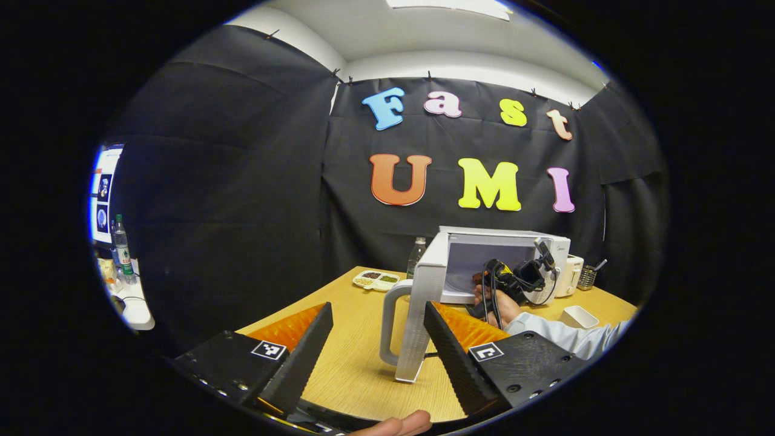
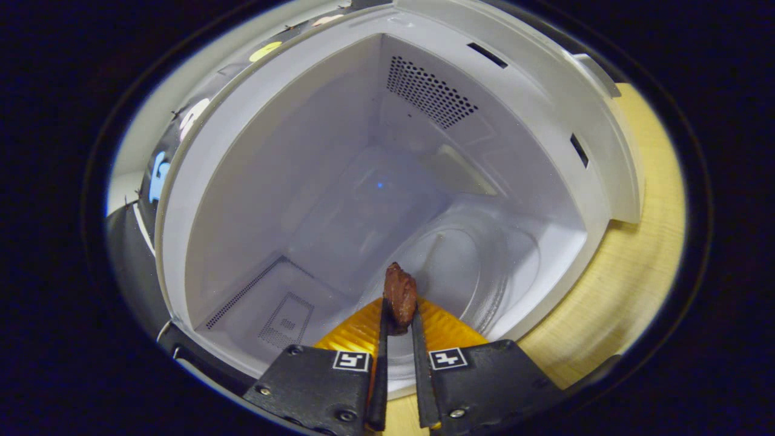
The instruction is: Open the microwave oven with the left hand, put the food in, and close the microwave oven.
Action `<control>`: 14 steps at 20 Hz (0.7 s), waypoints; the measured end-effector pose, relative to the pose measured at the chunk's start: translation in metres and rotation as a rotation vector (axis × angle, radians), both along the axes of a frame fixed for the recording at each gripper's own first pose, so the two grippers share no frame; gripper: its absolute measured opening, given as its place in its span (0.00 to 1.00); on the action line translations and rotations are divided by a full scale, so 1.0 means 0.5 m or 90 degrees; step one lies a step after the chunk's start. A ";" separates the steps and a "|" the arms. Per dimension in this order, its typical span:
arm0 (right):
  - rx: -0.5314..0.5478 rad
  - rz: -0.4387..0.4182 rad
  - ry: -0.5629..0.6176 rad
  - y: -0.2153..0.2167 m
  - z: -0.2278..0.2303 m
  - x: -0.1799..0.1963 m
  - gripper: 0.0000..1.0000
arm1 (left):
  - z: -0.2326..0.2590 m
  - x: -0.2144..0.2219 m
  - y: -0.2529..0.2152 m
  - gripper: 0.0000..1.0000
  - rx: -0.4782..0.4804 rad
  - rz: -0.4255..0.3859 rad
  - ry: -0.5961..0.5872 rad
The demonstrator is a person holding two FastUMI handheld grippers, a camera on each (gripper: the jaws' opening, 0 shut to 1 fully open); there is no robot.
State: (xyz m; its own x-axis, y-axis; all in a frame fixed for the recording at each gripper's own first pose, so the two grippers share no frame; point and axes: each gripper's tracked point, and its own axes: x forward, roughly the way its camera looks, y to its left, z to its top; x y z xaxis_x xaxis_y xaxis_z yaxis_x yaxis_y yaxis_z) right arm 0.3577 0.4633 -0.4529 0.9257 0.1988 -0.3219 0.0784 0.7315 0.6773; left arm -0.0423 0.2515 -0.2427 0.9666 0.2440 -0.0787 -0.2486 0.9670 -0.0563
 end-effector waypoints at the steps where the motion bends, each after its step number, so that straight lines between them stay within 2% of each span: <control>1: -0.024 0.003 -0.001 0.002 0.000 -0.001 0.21 | 0.007 0.000 0.009 0.94 0.007 0.008 -0.009; 2: -0.051 0.007 -0.006 0.007 0.003 -0.001 0.37 | 0.012 -0.001 0.007 0.93 0.011 0.006 -0.015; 3: -0.077 0.013 -0.009 0.011 0.003 -0.003 0.48 | 0.009 -0.001 -0.003 0.93 0.011 -0.001 -0.014; 4: -0.098 0.022 -0.020 0.017 0.006 -0.007 0.38 | 0.008 0.001 -0.007 0.94 0.012 -0.005 -0.014; 5: -0.117 0.012 -0.024 0.009 0.007 -0.007 0.47 | 0.007 0.001 -0.010 0.94 0.014 -0.009 -0.011; 6: -0.138 0.002 -0.030 0.000 0.011 -0.006 0.52 | 0.005 -0.003 -0.012 0.94 0.016 -0.012 -0.011; 7: -0.154 -0.002 -0.037 -0.001 0.017 -0.007 0.64 | 0.006 0.000 -0.012 0.93 0.018 -0.013 -0.013; 8: -0.180 -0.001 -0.040 -0.006 0.022 -0.007 0.70 | 0.005 0.001 -0.015 0.93 0.017 -0.018 -0.012; 9: -0.209 0.006 -0.041 -0.005 0.028 -0.008 1.00 | 0.003 0.000 -0.019 0.94 0.016 -0.021 -0.012; 12: -0.303 0.039 -0.072 -0.005 0.053 -0.023 1.00 | -0.001 -0.005 -0.020 0.93 0.011 -0.024 -0.012; 14: -0.365 0.042 -0.089 -0.021 0.080 -0.038 1.00 | -0.002 -0.010 -0.021 0.94 0.003 -0.026 -0.012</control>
State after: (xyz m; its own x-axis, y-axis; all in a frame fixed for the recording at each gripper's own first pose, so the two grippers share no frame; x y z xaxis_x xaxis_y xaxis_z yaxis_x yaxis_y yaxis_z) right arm 0.3388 0.4528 -0.4126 0.9586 0.0885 -0.2706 -0.0418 0.9839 0.1737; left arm -0.0475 0.2412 -0.2437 0.9772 0.2040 -0.0598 -0.2073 0.9767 -0.0559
